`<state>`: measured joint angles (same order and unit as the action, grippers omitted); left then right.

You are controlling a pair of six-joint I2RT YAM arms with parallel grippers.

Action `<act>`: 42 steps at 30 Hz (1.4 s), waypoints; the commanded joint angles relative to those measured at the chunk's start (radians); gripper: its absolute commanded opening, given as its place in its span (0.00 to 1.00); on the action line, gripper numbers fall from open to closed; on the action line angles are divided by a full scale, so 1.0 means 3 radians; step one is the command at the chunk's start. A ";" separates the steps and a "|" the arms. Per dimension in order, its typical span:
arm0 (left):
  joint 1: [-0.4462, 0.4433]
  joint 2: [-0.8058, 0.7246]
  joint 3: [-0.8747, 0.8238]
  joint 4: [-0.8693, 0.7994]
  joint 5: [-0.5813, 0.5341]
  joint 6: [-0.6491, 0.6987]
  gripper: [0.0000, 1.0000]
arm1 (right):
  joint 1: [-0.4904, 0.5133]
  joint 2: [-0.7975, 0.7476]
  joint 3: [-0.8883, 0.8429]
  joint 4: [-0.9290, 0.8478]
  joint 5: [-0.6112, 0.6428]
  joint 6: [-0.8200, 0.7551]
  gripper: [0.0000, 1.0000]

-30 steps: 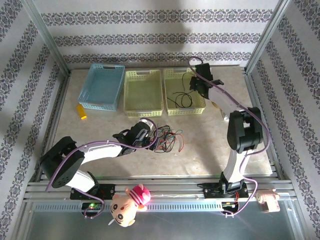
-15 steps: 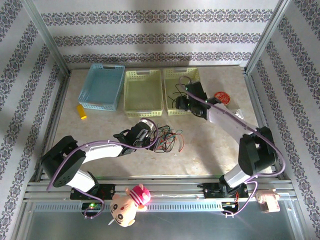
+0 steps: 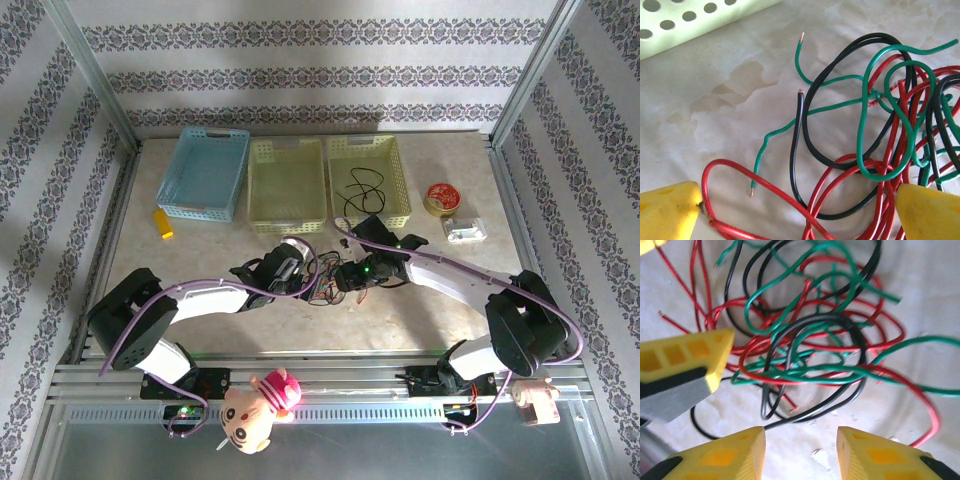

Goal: Untangle the cables

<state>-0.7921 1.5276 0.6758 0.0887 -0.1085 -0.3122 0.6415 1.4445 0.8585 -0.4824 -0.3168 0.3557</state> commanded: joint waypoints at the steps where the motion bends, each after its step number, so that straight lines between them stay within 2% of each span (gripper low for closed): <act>1: -0.0049 0.0071 0.0114 0.0088 -0.0012 0.0059 1.00 | 0.0007 0.0104 -0.0039 0.0049 -0.0449 -0.0107 0.40; 8: -0.0048 0.0188 0.0230 0.0069 -0.0037 0.0054 1.00 | -0.0104 0.0410 0.0019 0.0306 -0.0439 -0.0034 0.38; 15: -0.0047 0.0401 0.0335 0.0098 -0.0053 0.0033 0.95 | -0.0238 0.0506 -0.0029 0.0496 -0.0487 0.0019 0.37; 21: -0.0048 0.0572 0.0422 0.0078 -0.0043 0.0054 0.94 | -0.0226 0.0653 -0.0037 0.0535 -0.0420 0.0033 0.37; 25: -0.0049 0.0624 0.0426 0.0073 -0.0056 0.0059 0.93 | -0.0226 0.0638 -0.0049 0.0552 -0.0288 0.0050 0.23; 28: -0.0044 0.0665 0.0399 0.0085 -0.0101 0.0049 0.93 | -0.0241 0.0426 -0.0110 0.0545 -0.0132 0.0054 0.15; 32: -0.0044 0.0832 0.0391 0.0118 -0.0120 0.0064 0.93 | -0.0253 -0.0019 -0.0205 0.0512 0.0218 0.0113 0.08; 42: -0.0044 0.0965 0.0376 0.0073 -0.0125 0.0040 0.93 | -0.0261 -0.1178 -0.0295 0.0353 0.1797 0.0427 0.00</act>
<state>-0.7921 1.7741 0.8158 0.1741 -0.1360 -0.3138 0.5713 1.1584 0.7822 -0.3557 0.0143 0.4423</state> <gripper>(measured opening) 0.928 0.044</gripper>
